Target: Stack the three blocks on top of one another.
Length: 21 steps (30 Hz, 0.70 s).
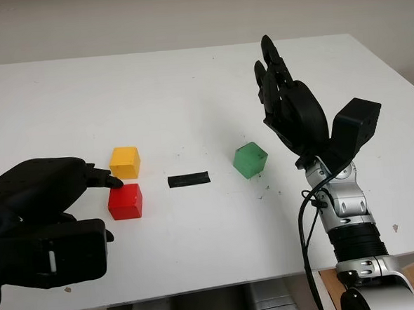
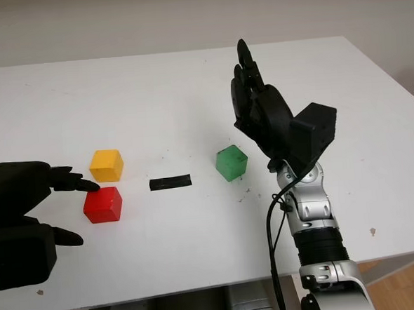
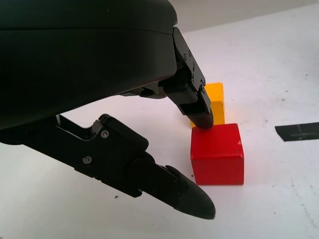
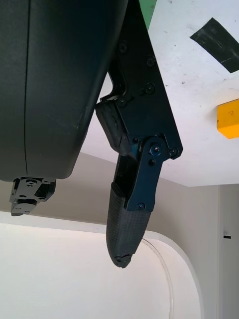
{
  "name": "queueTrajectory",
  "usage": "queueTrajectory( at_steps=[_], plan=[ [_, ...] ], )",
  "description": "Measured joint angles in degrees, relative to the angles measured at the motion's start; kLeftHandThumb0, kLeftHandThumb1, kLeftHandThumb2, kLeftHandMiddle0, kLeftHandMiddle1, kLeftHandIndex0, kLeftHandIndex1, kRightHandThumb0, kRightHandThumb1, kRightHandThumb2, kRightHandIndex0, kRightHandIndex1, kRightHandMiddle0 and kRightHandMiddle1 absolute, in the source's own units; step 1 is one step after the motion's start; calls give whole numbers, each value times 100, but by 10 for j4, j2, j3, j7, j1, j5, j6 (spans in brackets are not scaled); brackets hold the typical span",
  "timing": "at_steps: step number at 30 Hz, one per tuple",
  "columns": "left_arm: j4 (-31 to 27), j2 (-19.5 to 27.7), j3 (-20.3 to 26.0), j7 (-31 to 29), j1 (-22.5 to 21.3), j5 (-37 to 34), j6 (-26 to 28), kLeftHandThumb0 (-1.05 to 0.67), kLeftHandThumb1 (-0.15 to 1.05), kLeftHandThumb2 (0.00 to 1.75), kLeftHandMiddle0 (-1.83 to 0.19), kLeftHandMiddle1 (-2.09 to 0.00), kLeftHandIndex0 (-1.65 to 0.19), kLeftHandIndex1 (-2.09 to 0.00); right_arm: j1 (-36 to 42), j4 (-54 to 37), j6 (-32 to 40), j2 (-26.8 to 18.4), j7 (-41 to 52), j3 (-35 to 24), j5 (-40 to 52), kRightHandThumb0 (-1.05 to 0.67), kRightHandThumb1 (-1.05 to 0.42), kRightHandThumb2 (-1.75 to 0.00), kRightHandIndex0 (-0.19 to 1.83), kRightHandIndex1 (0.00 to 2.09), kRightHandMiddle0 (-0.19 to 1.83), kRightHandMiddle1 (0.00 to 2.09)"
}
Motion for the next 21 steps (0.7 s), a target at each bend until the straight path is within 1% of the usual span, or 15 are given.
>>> queueTrajectory(
  at_steps=[3,8,14,21],
  plan=[
    [9,-21,-11,26,0,35,-24,-66,83,6,-9,-3,-59,-32,1,0,0,0,1,0,1,-80,-105,-69,-19,0,-19,0],
    [24,-49,-21,44,0,76,-46,-67,87,6,5,-3,-51,-36,4,0,0,0,4,0,2,-80,-105,-69,-19,0,-19,0],
    [33,-86,-23,50,-2,103,-60,-68,90,6,11,-3,-46,-38,6,-4,4,0,3,0,3,-81,-105,-68,-19,0,-19,0],
    [33,-103,-21,43,-8,108,-67,-71,94,6,12,-5,-45,-39,6,-4,4,0,4,0,4,-81,-105,-69,-19,0,-19,0]
  ],
)
